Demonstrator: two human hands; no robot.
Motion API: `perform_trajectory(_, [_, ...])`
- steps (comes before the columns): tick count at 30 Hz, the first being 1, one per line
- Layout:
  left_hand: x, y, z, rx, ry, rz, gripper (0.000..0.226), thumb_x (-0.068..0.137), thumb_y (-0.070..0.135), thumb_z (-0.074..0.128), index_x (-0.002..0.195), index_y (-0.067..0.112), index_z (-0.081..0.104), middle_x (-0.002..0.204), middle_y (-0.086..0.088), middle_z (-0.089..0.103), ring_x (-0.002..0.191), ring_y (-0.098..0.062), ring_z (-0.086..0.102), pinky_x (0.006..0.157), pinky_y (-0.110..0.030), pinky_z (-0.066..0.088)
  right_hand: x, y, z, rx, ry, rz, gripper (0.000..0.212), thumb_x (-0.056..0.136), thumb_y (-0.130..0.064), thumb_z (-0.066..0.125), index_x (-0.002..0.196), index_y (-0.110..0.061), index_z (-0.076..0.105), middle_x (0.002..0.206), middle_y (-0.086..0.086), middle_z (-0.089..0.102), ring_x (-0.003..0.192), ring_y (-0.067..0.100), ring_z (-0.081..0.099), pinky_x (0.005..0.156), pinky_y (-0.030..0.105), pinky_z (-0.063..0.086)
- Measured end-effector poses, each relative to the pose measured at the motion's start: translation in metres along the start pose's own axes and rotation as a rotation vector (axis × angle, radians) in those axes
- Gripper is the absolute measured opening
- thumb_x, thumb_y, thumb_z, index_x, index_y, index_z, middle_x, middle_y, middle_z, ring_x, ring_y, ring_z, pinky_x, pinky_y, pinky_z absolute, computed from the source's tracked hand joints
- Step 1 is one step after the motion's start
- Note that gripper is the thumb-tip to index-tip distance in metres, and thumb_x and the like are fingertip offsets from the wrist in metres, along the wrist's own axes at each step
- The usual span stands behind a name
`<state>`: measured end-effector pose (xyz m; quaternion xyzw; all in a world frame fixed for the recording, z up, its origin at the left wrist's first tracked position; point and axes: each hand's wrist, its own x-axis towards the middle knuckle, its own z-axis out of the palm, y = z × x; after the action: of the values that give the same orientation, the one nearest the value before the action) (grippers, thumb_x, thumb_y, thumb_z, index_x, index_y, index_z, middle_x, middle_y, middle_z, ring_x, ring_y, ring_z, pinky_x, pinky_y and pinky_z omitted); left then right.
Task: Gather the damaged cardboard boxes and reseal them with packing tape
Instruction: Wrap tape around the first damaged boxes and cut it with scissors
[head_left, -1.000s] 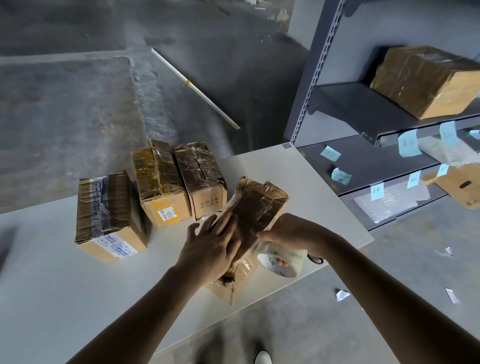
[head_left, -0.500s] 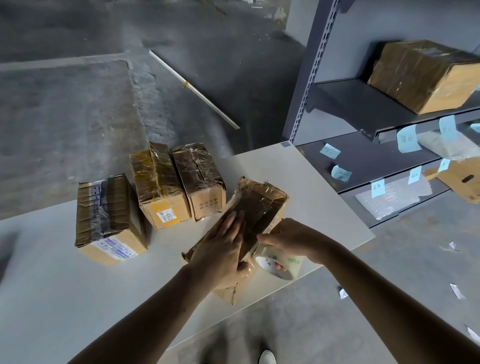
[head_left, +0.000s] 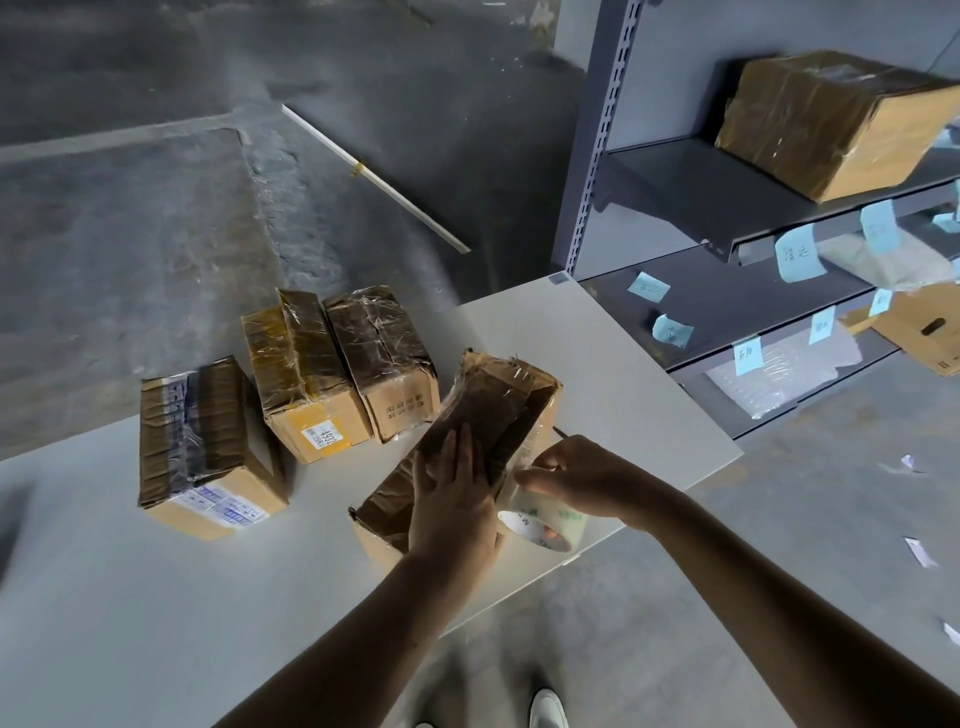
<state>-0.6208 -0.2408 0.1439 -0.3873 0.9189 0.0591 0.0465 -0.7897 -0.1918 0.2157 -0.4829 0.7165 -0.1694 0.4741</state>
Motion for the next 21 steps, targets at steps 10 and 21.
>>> perform_trajectory(10, [-0.006,0.014,-0.001,-0.043,0.001,-0.042,0.105,0.058,0.025,0.089,0.139,0.005,0.025,0.143,-0.031,0.046,0.131,-0.045,0.048,0.091,-0.072,0.044,-0.008,0.025,0.008,-0.068,0.197,-0.114,0.053,0.090,-0.038,0.067,0.048,-0.016,0.042,0.038,-0.011,0.042,0.040,0.005,0.041,0.038,0.017,0.025])
perform_trajectory(21, [-0.005,0.012,-0.003,0.011,0.017,-0.109,0.085,0.081,0.026,0.073,0.150,0.000,0.032,0.158,-0.018,0.028,0.147,-0.032,0.028,0.114,-0.062,0.028,0.008,0.047,0.018,0.007,0.168,-0.187,0.038,0.091,-0.037,0.066,0.057,-0.028,0.052,0.046,-0.024,0.053,0.049,-0.006,0.050,0.044,0.013,0.031])
